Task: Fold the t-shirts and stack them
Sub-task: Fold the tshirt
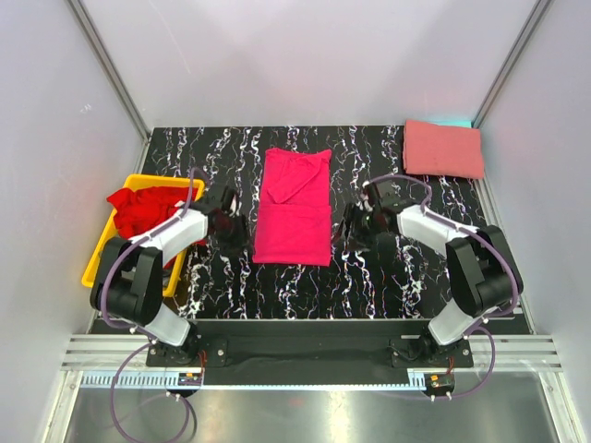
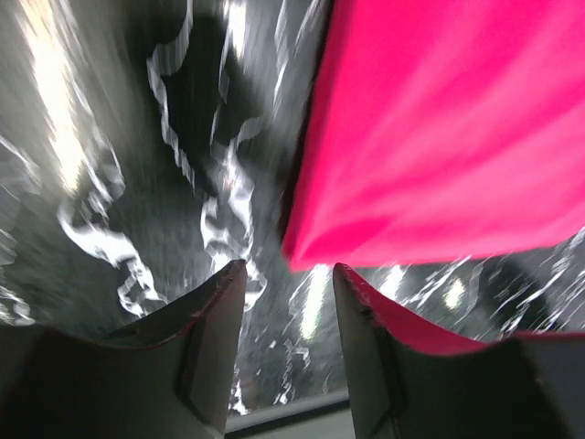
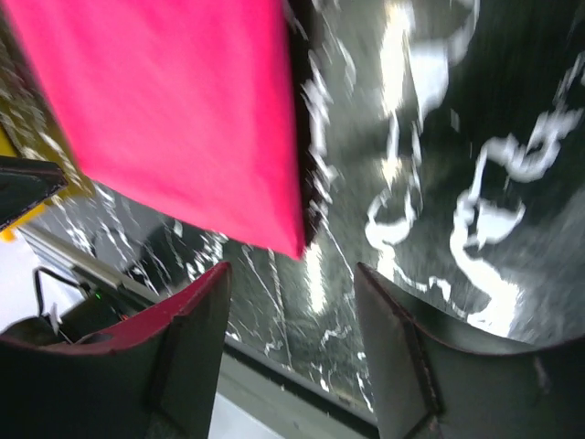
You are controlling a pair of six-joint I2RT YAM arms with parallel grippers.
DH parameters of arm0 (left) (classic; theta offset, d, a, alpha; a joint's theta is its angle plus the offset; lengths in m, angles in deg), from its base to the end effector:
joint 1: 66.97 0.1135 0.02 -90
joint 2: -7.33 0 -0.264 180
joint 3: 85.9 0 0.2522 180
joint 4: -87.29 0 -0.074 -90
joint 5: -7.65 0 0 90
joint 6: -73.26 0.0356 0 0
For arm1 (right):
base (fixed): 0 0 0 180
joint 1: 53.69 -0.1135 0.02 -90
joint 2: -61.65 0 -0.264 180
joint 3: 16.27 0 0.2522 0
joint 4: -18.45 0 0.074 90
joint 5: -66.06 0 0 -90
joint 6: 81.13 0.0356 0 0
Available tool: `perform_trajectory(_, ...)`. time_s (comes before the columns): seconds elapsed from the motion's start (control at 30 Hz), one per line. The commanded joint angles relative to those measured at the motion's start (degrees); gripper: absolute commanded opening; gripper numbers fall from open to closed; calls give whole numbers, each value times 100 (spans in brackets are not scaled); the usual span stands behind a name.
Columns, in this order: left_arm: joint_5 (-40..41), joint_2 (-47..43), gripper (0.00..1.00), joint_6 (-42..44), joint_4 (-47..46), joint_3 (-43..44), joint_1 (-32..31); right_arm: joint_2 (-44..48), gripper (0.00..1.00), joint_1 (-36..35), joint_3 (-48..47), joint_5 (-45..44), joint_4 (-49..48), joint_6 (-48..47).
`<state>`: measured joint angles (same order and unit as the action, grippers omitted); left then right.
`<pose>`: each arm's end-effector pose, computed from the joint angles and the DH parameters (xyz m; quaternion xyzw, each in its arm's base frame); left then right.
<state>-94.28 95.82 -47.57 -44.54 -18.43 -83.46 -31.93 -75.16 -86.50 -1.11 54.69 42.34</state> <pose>0.2732 -0.0886 0.1852 -0.1035 0.9729 -0.1657 0.1235 0.2947 0.1307 0.1849 0.0473 0.9461 0.2880 0.1400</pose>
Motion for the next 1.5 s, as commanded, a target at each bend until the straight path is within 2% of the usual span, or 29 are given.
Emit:
perform_trajectory(0.0,-495,-314,49,-212,-601,-413,-64,261,62,-164,364,160,-349,387)
perform_trajectory(0.3,-293,-183,50,-520,-1243,-1223,-82,59,56,-638,1076,-15,-1474,1205)
perform_trajectory(0.5,-100,-253,50,-608,-1332,-1293,-82,-143,52,-665,1278,-235,-1738,1276)
perform_trajectory(0.7,-144,-157,50,-679,-1420,-1232,-82,-397,42,-665,1331,-182,-1932,1355)
perform_trajectory(0.9,-12,-86,49,-740,-1464,-1346,-74,-380,37,-665,1489,-261,-1923,1363)
perform_trajectory(1.0,-82,-51,44,-775,-1534,-1381,-74,-433,37,-665,1568,-235,-1993,1372)
perform_trajectory(1.1,-108,-33,32,-784,-1543,-1407,-74,-486,34,-674,1569,-191,-2055,1381)
perform_trajectory(1.13,-74,-33,29,-784,-1526,-1416,-74,-486,30,-665,1569,-209,-2055,1372)
perform_trajectory(1.17,-56,-33,20,-784,-1508,-1416,-74,-468,24,-665,1569,-252,-2020,1338)
perform_trajectory(1.2,-47,-42,16,-776,-1490,-1416,-74,-442,19,-665,1577,-287,-1976,1320)
perform_trajectory(1.23,-56,-68,11,-767,-1455,-1408,-74,-416,9,-665,1586,-357,-1932,1302)
perform_trajectory(1.27,-73,-95,1,-758,-1438,-1425,-74,-328,5,-674,1612,-384,-1810,1250)
perform_trajectory(1.3,-108,-182,0,-758,-1420,-1425,-82,-275,0,-674,1630,-411,-1739,1223)
perform_trajectory(1.47,-311,-700,0,-854,-1218,-1521,-407,479,0,-674,2034,-393,-1291,1074)
